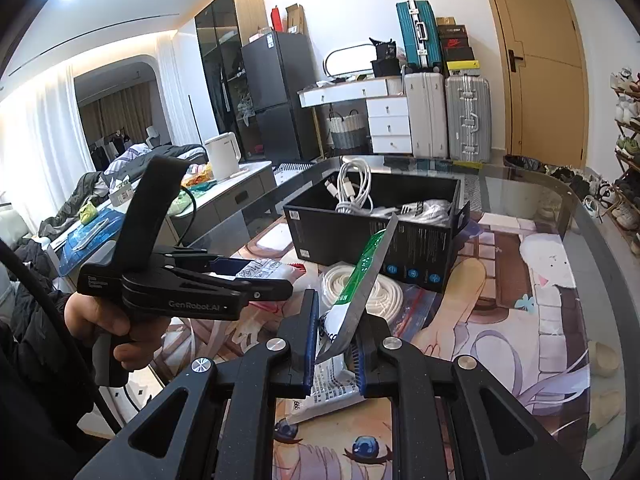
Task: Organize soft objects
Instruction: 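Carry both packets over the black box and lower them inside with both grippers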
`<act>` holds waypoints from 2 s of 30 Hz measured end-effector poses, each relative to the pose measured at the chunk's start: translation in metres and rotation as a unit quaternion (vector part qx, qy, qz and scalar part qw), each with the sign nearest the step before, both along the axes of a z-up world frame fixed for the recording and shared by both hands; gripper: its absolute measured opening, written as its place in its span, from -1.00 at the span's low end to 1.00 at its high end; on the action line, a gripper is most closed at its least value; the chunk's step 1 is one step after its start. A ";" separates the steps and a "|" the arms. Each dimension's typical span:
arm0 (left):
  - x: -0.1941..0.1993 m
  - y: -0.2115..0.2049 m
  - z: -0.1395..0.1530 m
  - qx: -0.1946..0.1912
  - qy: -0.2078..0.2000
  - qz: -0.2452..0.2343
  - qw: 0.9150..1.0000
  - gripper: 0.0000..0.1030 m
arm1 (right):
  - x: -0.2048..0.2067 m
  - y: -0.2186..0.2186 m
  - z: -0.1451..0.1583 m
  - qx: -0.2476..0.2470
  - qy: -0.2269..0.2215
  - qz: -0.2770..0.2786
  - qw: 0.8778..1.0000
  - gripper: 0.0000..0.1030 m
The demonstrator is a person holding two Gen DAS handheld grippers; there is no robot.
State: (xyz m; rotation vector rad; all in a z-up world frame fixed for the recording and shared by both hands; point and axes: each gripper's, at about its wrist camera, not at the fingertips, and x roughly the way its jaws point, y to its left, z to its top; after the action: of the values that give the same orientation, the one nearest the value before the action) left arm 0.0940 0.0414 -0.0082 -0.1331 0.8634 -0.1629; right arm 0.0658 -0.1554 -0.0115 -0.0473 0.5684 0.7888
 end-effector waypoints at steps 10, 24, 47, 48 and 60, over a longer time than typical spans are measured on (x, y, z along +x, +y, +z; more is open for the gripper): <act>-0.012 0.008 0.026 -0.002 -0.036 0.014 0.999 0.15 | 0.003 -0.002 0.007 0.016 -0.012 -0.004 1.000 -0.72; -0.005 0.012 0.056 0.000 -0.075 0.030 0.997 0.15 | 0.026 -0.007 0.032 0.039 -0.024 -0.028 0.999 -0.72; 0.034 0.000 0.068 0.017 -0.095 0.019 0.995 0.15 | 0.067 0.004 0.056 0.039 -0.034 -0.027 0.998 -0.72; 0.036 -0.001 0.068 0.019 -0.096 0.019 0.995 0.15 | 0.069 0.004 0.058 0.040 -0.035 -0.027 0.998 -0.72; 0.055 -0.008 0.066 0.021 -0.097 0.015 0.995 0.15 | 0.095 0.013 0.060 0.047 -0.019 -0.019 0.999 -0.72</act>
State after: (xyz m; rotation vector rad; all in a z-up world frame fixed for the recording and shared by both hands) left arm 0.1492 0.0331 0.0575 -0.0899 0.6711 -0.1271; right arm 0.1609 -0.1428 0.0486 0.0346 0.4934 0.7758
